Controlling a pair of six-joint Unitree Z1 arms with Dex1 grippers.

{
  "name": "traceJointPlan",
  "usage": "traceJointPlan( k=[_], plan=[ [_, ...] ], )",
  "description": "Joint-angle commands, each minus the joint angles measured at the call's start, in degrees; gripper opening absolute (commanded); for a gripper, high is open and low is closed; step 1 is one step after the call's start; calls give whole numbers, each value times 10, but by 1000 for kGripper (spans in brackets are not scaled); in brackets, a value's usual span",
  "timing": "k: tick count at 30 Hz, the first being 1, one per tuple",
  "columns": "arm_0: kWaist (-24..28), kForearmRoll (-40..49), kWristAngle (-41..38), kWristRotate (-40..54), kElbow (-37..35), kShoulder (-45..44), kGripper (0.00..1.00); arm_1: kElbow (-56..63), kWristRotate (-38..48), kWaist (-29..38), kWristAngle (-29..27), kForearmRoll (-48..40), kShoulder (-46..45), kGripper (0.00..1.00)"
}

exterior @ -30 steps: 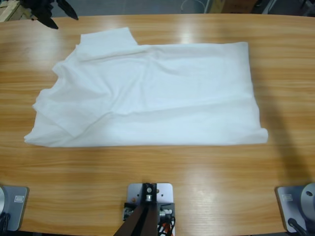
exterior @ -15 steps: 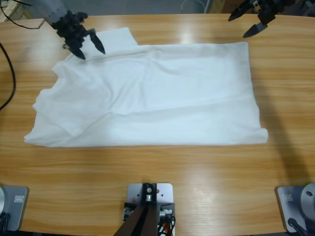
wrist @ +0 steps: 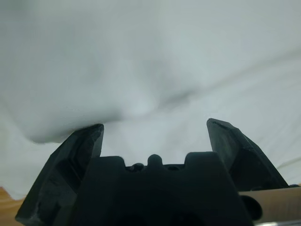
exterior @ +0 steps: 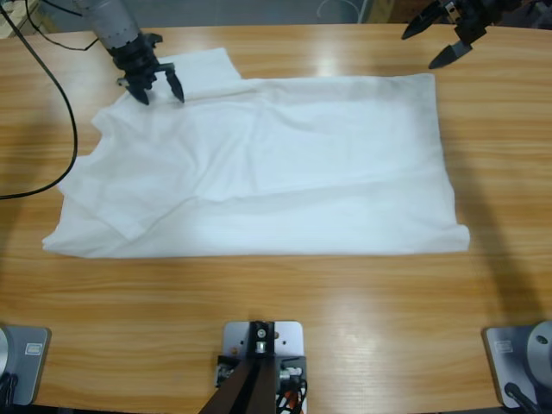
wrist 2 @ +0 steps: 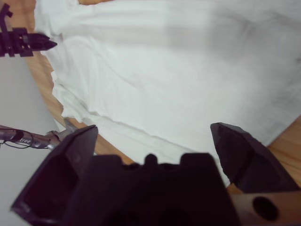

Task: Fold clothes

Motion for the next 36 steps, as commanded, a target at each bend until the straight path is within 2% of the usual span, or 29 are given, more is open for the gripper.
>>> traceJointPlan(
  k=[1, 5, 9, 15, 21, 29, 33, 36],
  plan=[
    [-16, 51, 35, -2, -132, 105, 862, -7, -5, -4, -13, 19, -26, 973],
    [-17, 61, 48, -7, -171, 127, 861, -19, -5, -12, -13, 26, -29, 973],
    [-18, 70, 57, -8, -180, 136, 862, -27, -5, -17, -13, 31, -31, 973],
    [-4, 72, 62, -18, -254, 160, 866, -37, -5, -21, -13, 36, -30, 973],
    [22, 72, 71, -20, -281, 166, 867, -51, -5, -23, -13, 45, -29, 973],
    [64, 75, 138, -24, -306, 159, 876, -68, -4, -23, -14, 59, -35, 973],
    [61, 80, 122, -21, -346, 146, 873, -68, -4, -23, -15, 62, -40, 973],
    [58, 97, 41, -19, -384, 103, 875, -63, -4, -23, -15, 63, -48, 973]
  ],
)
